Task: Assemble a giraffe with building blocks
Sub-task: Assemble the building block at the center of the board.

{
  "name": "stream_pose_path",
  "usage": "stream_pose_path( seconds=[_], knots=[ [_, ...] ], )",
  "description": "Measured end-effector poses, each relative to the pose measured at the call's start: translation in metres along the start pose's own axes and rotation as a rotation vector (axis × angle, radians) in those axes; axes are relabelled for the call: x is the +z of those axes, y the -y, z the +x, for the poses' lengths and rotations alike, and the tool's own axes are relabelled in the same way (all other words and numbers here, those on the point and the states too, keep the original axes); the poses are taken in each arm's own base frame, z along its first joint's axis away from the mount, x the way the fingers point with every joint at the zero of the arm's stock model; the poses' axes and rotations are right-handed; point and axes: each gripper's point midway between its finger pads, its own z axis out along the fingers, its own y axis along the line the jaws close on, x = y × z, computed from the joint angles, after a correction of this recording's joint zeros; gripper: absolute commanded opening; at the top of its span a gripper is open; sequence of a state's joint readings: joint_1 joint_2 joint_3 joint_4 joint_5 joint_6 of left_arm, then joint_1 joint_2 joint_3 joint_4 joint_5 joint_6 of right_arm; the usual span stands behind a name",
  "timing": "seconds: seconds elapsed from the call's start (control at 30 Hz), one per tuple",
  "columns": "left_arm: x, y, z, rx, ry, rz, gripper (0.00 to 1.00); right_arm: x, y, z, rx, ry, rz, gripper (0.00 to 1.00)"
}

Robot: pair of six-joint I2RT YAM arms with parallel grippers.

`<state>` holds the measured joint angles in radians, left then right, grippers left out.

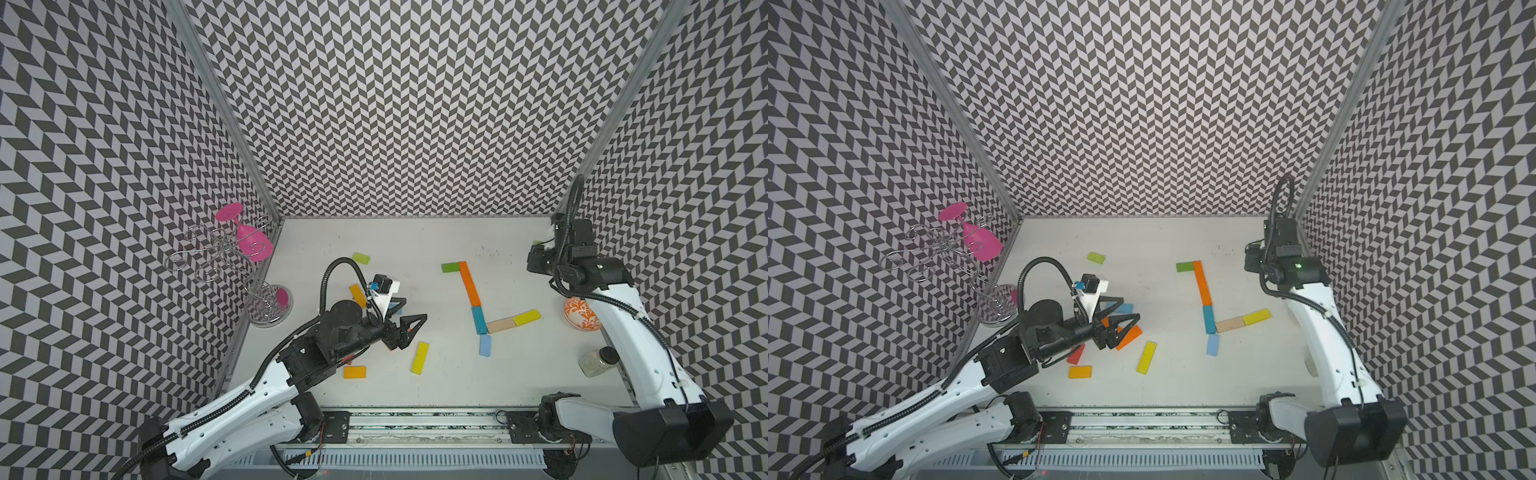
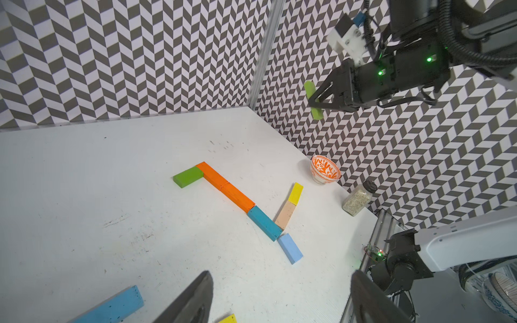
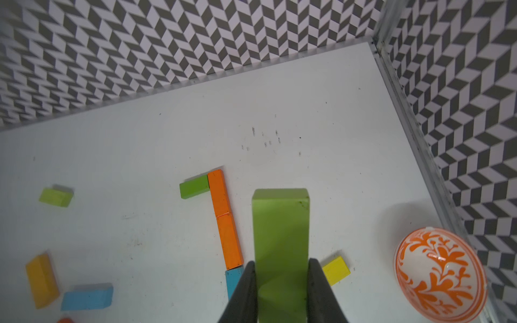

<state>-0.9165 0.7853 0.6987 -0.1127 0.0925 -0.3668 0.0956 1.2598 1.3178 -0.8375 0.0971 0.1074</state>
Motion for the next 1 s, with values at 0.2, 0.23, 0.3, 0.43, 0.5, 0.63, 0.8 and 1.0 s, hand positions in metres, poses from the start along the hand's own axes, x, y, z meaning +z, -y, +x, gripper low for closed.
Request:
stream_pose_path(
  seconds=[0.2,0.23,0.3,0.43,0.5,0.63,0.8,1.0],
  knots=[
    [-0.010,0.008,-0.009,0.003,0.036,0.027,0.78,0.030,0.004,0.053,-0.284,-0.169,0.000,0.21],
    [-0.012,0.011,-0.010,0.005,0.040,0.037,0.78,0.035,0.008,0.066,-0.330,-0.207,0.007,0.21],
    [-0.015,0.017,-0.010,0.008,0.041,0.060,0.78,0.041,0.016,0.090,-0.405,-0.276,0.026,0.20],
    [-0.016,0.030,-0.001,0.016,0.004,0.105,0.78,0.051,0.034,0.147,-0.541,-0.436,0.055,0.18],
    [-0.017,0.034,0.003,0.020,-0.011,0.121,0.78,0.051,0.041,0.174,-0.598,-0.509,0.057,0.17],
    [-0.018,0.040,0.008,0.028,-0.031,0.149,0.78,0.039,0.054,0.204,-0.682,-0.597,0.056,0.17],
    [-0.018,0.049,0.011,0.033,-0.043,0.176,0.79,0.026,0.069,0.205,-0.699,-0.588,0.069,0.17],
    [-0.020,0.051,0.011,0.035,-0.041,0.185,0.79,0.029,0.080,0.228,-0.721,-0.648,0.071,0.18]
  ],
)
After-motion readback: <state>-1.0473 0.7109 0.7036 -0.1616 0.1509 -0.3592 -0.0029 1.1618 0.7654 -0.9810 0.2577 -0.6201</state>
